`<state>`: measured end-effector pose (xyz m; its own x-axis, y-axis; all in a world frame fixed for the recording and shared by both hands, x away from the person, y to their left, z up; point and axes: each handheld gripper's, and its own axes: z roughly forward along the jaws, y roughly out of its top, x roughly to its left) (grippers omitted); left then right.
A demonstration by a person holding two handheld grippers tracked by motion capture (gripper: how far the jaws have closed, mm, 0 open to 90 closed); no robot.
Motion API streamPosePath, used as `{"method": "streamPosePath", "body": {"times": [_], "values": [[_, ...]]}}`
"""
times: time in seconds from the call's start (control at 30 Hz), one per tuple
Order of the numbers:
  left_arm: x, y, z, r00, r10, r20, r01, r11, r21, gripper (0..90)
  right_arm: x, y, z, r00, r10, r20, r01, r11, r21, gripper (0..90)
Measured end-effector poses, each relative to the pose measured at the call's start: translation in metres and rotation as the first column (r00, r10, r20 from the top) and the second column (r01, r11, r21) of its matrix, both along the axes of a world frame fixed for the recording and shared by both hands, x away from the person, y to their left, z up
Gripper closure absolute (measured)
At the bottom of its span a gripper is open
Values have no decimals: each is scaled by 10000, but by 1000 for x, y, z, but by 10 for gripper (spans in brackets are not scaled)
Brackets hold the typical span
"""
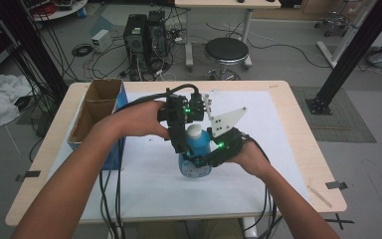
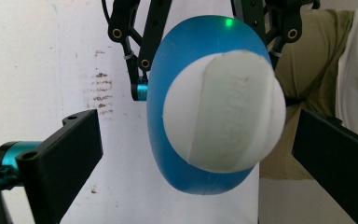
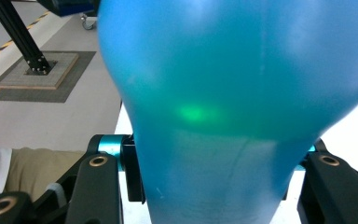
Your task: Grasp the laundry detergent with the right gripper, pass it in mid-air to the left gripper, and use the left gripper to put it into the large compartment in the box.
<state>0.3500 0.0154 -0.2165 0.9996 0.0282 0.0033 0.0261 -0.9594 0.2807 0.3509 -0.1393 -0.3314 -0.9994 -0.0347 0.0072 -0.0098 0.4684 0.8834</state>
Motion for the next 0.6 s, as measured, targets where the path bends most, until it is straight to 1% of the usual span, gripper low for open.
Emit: {"method": "streamPosePath", "body": {"times": [0.17, 0.23, 0.33, 0.47, 0.6], "values": [[2, -5, -2, 10000, -32, 2, 32, 10000, -22, 17, 0, 2, 1, 10000, -15, 15, 15, 10000, -46, 453], [2, -7, -3, 10000, -77, 7, 77, 10000, 55, 17, 0, 4, 3, 10000, -45, -56, 44, 10000, -61, 452], [3, -9, -5, 10000, -72, 56, 71, 9998, 180, 17, 0, 4, 4, 10000, -68, -48, 68, 10000, -50, 452], [5, -10, -7, 10000, -71, 36, 70, 9998, 185, 17, 1, 4, 4, 9999, -103, -28, 102, 9999, -38, 452], [5, -10, -7, 9999, -124, -22, 125, 9997, 209, 47, 1, 3, 4, 9999, -124, -39, 124, 9999, -38, 452]]}}
